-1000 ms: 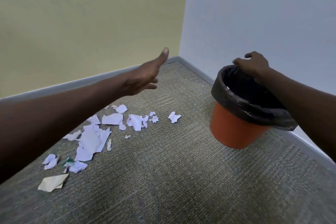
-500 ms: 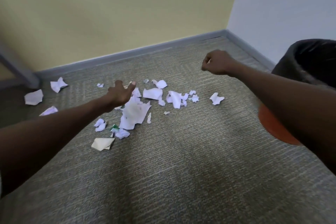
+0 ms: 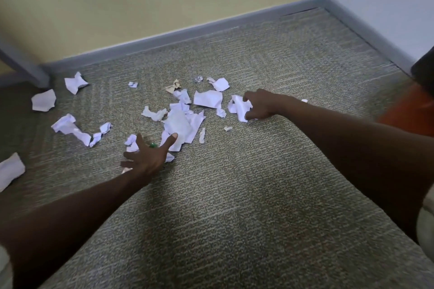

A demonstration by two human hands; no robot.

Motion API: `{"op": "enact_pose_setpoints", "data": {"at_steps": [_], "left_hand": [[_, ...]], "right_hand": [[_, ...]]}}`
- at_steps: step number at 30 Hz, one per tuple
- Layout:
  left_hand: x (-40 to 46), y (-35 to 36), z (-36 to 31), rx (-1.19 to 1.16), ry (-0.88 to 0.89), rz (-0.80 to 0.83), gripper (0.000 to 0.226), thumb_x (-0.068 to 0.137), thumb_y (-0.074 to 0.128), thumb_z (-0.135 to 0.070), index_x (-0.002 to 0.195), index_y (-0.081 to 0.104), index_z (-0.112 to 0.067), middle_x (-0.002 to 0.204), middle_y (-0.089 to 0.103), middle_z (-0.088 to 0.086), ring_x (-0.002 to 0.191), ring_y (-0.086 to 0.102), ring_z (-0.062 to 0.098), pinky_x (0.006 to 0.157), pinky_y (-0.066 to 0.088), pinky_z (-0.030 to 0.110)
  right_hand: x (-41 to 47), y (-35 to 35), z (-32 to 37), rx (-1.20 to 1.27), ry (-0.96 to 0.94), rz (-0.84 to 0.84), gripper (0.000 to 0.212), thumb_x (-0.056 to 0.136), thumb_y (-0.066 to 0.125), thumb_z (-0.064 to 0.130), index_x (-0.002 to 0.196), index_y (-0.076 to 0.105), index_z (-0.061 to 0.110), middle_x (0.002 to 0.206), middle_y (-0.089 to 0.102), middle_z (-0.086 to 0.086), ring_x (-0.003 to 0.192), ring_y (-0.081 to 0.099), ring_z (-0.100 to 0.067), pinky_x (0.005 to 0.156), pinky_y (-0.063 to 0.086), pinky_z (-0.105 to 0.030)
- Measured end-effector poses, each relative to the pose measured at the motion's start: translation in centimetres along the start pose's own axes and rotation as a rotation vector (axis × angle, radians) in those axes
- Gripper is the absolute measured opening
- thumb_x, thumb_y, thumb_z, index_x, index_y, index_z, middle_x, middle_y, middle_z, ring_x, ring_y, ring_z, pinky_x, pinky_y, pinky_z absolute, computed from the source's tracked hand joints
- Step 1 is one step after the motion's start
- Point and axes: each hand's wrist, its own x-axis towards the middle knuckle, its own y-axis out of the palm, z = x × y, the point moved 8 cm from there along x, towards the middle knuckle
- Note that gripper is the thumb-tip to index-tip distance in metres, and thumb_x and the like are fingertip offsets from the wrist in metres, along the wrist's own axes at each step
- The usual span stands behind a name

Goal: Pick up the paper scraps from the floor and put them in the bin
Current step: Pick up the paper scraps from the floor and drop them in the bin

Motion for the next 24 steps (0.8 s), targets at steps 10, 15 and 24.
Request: {"op": "enact_pose_setpoints", "data": {"at_steps": [10,15,24], "left_hand": [[0.9,3.1,-1.6,0.084,0.303,-0.202,0.092,0.068,0.062,-0.081,0.143,0.039,-0.031,0.157,0.022,0.017,0.146,0.013,0.041,0.11,0.012,0.072],[-0.7,3.0,-2.1,0.246,0.486,-0.322,0.043,0.094,0.053,-0.045,0.127,0.053,-0.017,0.138,0.046,0.011,0.128,0.039,0.036,0.101,0.031,0.062],[-3.2,3.1,-3.6,0.064,0.751,-0.163,0.02,0.098,0.042,-0.026,0.113,0.051,-0.017,0.099,0.062,0.004,0.083,0.055,0.021,0.074,0.038,0.029]], "right_hand": [[3.7,3.6,2.2,0.099,0.036,-0.067,0.098,0.078,0.072,0.052,0.153,0.012,0.035,0.161,-0.001,-0.015,0.144,0.007,-0.052,0.11,0.029,-0.062],[4.2,6.9,1.0,-0.064,0.027,0.048,0.091,0.08,0.074,0.044,0.152,0.022,0.026,0.158,0.014,-0.013,0.14,0.019,-0.05,0.109,0.034,-0.055],[3.5,4.5,1.6,0.003,-0.06,-0.189,0.015,0.085,0.059,0.003,0.098,0.065,0.0,0.103,0.066,-0.02,0.098,0.064,-0.034,0.079,0.052,-0.03]]}}
